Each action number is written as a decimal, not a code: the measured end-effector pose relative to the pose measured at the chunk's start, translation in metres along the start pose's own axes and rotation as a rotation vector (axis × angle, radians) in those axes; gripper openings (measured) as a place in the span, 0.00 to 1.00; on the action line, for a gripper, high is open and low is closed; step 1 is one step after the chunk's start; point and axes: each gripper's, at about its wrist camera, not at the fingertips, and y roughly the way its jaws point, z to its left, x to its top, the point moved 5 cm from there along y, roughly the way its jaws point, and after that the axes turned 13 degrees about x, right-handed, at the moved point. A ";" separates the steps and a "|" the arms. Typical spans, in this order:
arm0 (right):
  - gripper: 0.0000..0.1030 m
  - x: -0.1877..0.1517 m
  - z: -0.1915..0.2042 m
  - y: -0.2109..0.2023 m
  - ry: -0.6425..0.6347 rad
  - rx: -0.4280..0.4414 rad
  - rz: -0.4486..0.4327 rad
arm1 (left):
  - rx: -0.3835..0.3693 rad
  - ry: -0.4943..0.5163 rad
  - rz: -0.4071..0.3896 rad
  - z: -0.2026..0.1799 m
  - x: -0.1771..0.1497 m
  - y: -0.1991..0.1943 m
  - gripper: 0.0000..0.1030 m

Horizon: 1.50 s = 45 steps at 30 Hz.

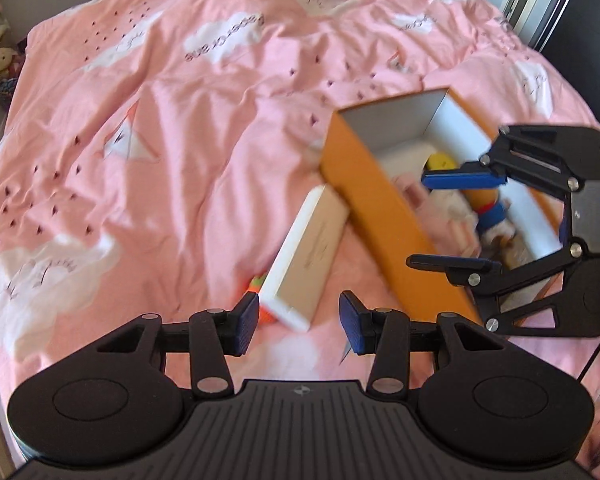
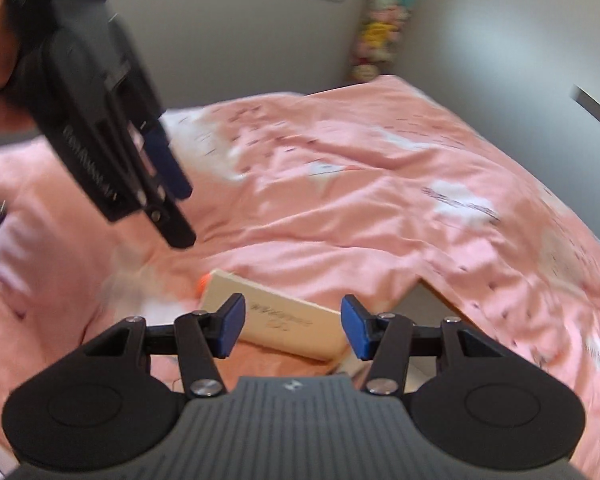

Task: Organize objects
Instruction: 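Grasp the white glasses case with the right tool while the left tool grasps the orange crocheted fruit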

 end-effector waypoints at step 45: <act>0.68 -0.030 -0.007 0.158 -0.771 0.250 0.473 | -0.103 0.461 -0.104 -0.006 -0.030 0.143 0.45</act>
